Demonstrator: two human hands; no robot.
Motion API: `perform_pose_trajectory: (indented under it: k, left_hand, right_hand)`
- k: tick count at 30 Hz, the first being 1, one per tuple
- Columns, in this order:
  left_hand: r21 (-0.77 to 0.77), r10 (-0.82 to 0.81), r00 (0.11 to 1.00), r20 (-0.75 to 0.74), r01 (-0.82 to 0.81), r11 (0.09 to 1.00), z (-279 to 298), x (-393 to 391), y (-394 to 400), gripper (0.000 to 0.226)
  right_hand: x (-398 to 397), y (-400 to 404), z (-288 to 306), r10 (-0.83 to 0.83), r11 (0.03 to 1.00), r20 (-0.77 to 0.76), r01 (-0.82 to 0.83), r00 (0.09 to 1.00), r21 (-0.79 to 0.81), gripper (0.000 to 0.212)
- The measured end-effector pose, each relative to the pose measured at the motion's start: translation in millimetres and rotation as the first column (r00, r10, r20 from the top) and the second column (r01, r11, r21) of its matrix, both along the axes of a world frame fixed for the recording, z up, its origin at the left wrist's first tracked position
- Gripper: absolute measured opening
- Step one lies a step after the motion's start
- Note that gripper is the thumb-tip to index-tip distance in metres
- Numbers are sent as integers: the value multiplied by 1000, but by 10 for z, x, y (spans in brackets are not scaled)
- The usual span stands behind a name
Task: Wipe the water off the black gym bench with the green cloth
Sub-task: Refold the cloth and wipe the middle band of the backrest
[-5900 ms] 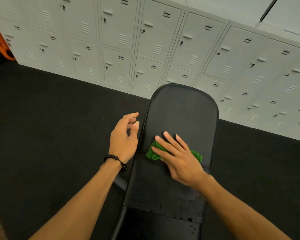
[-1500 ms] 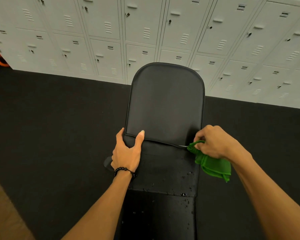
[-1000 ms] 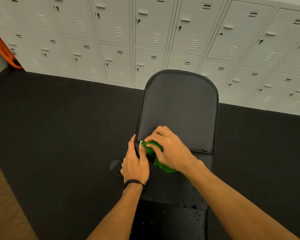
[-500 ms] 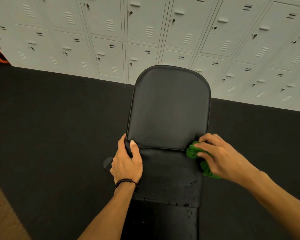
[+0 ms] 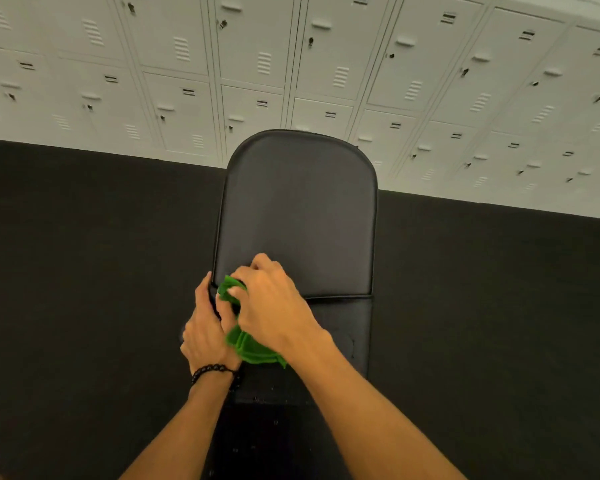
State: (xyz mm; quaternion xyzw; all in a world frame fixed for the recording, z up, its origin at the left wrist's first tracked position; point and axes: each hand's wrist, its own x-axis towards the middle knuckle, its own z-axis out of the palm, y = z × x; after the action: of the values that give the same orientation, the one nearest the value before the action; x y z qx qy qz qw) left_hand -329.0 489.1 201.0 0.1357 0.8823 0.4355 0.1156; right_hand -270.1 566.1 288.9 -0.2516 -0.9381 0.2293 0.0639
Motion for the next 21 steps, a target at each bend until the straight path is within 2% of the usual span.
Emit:
perform_pose_trajectory:
  k: [3,4,7,9,13,17,21]
  left_hand:
    - [67,23,998,-59,-19,998,20,43,3,49]
    - [78,23,998,-56,-18,997,16,47,-4,47]
    - [83,15,999,-45,-12,997,21,40,-19,46]
    - [79,7,1000,-30,-4,997,42,53,-11,44]
    - [85,-17,999,-35,20,996,57,44,-14,44]
    - [85,-16,999,-31,19,996,31,9,-30,44]
    - [69,-14,1000,-17,15,998,20,8,-22,47]
  right_hand:
    - [370,216,14,6,999,160,-12,987,34,29]
    - [533,349,44,-25,999,230,16,973,38,24]
    - [933,770,218,-126,992,418,118,900,45,9]
    - [1065,962,333,-153,987,520,154,840,42,14]
    - [1119,1051,383,-168,984,519,177,838,31,29]
    - [1047,935,406,-179,978,483,207,857,-5,12]
    - [524,498,368,-93,994,335,109,938,-29,14]
